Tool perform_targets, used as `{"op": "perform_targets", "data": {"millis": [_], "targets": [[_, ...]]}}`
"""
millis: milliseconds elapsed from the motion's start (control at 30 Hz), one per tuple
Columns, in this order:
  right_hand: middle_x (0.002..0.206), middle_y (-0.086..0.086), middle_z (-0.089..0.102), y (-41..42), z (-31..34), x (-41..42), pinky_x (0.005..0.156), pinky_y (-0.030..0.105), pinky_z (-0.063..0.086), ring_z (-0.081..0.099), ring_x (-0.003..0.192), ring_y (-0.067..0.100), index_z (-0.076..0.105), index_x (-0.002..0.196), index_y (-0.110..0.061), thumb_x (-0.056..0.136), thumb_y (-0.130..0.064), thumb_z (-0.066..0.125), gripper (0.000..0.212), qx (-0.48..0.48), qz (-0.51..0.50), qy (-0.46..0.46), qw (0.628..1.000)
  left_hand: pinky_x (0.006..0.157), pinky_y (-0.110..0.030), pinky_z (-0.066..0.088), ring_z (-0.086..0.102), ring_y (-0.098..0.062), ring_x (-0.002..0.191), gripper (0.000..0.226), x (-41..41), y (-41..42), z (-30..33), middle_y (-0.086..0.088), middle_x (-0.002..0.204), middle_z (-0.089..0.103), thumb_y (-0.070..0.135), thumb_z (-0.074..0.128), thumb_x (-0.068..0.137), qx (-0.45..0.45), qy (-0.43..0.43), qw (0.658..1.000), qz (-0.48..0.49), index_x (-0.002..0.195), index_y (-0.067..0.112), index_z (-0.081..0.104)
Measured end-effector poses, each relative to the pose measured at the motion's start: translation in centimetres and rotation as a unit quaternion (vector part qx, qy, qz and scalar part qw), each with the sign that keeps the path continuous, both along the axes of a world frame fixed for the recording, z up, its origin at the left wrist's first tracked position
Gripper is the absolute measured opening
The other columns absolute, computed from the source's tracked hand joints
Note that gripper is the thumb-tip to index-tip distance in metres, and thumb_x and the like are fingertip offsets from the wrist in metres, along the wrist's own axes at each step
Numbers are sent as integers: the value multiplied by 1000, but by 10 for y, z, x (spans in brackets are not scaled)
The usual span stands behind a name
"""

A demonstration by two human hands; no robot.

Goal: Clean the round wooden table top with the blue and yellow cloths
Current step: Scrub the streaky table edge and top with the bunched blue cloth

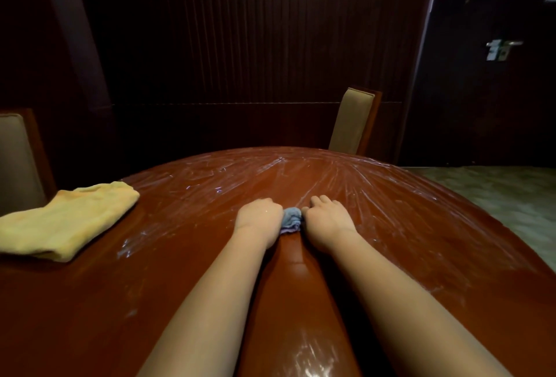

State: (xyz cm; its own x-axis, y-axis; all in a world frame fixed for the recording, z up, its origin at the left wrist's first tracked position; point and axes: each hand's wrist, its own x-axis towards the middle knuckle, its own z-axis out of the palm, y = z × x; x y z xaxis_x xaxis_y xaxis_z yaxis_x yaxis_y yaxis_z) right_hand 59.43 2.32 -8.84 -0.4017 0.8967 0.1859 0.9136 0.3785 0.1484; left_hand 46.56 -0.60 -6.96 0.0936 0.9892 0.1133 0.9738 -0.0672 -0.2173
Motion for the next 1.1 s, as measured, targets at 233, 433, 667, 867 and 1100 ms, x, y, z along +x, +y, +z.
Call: {"op": "perform_targets", "data": {"millis": [233,433,667,867,1100], "targets": [[128,10,48,-43,0,13,97,36,34,40,122,28,54,124,-12,98,-19,35,33,-3,10,9,1000,87,-40,49,58,-34,112,27,11,-40,5,-13,121,61,9,52,90,-6,-13,1000,6,114,5,64],[128,11,48,-97,3,29,96,36,34,41,121,29,54,123,-10,98,-17,35,33,-4,18,13,1000,84,-39,51,60,-34,110,28,31,-92,11,-13,119,63,3,48,90,-12,17,1000,6,112,3,64],[127,11,48,-150,3,55,94,36,35,41,119,29,53,123,-12,98,-22,38,31,-4,31,0,1000,78,-38,52,63,-34,101,22,48,-142,14,-14,109,67,6,54,85,-38,-5,999,2,103,7,68],[125,9,47,-176,2,85,96,37,34,40,119,28,52,124,-16,97,-29,41,32,-16,17,7,1000,75,-38,51,62,-35,101,23,71,-167,15,-15,109,66,4,53,85,-42,2,999,-30,102,5,67],[130,6,46,-177,2,97,96,35,33,36,124,25,52,128,-23,98,-32,40,33,-13,13,2,1000,76,-39,51,62,-36,101,21,82,-170,19,-17,109,66,3,54,85,-50,5,998,-34,102,2,66]]}}
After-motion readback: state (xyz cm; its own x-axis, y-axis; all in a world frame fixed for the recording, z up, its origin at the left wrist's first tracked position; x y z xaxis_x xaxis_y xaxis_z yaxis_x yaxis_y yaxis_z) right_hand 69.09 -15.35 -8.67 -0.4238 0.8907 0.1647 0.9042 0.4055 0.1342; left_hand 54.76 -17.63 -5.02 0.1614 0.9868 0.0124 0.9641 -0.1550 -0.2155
